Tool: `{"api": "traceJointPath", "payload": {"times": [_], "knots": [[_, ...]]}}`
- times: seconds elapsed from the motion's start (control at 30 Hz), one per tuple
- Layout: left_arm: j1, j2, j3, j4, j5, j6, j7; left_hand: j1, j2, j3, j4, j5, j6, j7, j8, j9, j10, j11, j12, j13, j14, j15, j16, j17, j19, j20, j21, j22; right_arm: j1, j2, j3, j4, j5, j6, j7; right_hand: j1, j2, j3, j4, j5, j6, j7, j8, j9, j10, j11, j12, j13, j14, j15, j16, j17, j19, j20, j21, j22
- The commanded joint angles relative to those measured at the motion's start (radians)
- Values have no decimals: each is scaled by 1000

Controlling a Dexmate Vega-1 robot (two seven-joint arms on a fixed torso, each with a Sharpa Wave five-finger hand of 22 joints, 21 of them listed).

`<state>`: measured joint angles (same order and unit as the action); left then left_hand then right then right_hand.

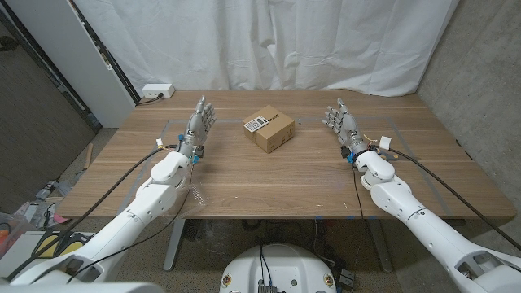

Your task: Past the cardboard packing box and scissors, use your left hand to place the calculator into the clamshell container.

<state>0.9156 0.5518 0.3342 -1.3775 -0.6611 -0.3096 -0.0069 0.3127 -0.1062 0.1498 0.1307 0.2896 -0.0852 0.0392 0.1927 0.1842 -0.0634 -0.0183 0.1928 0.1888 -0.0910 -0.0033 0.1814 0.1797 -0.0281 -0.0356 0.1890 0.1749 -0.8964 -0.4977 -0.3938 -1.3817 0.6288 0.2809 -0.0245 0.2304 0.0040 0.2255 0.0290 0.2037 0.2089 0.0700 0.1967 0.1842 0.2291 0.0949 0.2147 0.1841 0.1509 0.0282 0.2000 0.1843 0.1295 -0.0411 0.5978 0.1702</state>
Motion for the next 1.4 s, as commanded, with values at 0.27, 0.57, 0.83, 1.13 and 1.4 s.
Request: {"api": "traceJointPath", "payload": {"times": [0.27, 0.57, 0.83, 1.13, 1.4], "knots": [[25, 25, -22, -41, 35, -57, 14, 59, 44, 29, -23, 18, 38, -3, 17, 3, 38, -10, 19, 1, 36, -5, 15, 1, 13, -37, 10, 2, -36, -24, 12, -70, -1, -33, -43, 11, 2, 4, -4, 4, 20, -6, 5, 4, 21, -5, 10, 2, 16, -2, 8, 3, 16, -14, -8, 2], [24, 35, -29, -50, 79, -92, 37, 144, 79, 60, -66, 20, 90, -16, 30, 3, 91, -17, 32, 1, 89, -12, 21, -1, 40, -37, 16, 1, -49, -33, 19, -104, -3, -58, -75, 11, 5, 4, -5, 3, 27, -7, 7, 4, 33, -2, 13, 2, 27, -2, 10, 3, 29, -15, -10, 3], [18, 47, -21, -45, 118, -121, 29, 190, 82, 71, -94, 18, 113, -24, 34, 3, 109, -30, 33, 1, 108, -23, 20, -2, 45, -39, 15, 1, -71, -52, 31, -166, -9, -83, -113, 12, 6, 4, -6, 2, 29, -6, 7, 4, 36, -5, 14, 2, 29, -2, 9, 3, 32, -14, -13, 3], [45, 70, -32, -69, 176, -155, 66, 261, 93, 92, -134, 15, 147, -36, 40, 5, 134, -48, 34, 1, 131, -36, 18, -2, 49, -37, 13, 1, -88, -53, 36, -212, -7, -108, -150, 13, 8, 4, -8, 1, 33, -5, 7, 5, 40, -3, 14, 3, 31, -3, 8, 3, 36, -14, -17, 3], [71, 108, -45, -115, 267, -143, 136, 285, 97, 99, -148, 13, 154, -40, 39, 5, 138, -51, 32, 1, 136, -41, 17, -2, 50, -39, 12, 2, -83, -39, 34, -204, -2, -100, -150, 15, 9, 5, -10, 0, 35, -5, 7, 5, 41, -3, 14, 3, 34, -3, 8, 3, 40, -15, -20, 3]]}}
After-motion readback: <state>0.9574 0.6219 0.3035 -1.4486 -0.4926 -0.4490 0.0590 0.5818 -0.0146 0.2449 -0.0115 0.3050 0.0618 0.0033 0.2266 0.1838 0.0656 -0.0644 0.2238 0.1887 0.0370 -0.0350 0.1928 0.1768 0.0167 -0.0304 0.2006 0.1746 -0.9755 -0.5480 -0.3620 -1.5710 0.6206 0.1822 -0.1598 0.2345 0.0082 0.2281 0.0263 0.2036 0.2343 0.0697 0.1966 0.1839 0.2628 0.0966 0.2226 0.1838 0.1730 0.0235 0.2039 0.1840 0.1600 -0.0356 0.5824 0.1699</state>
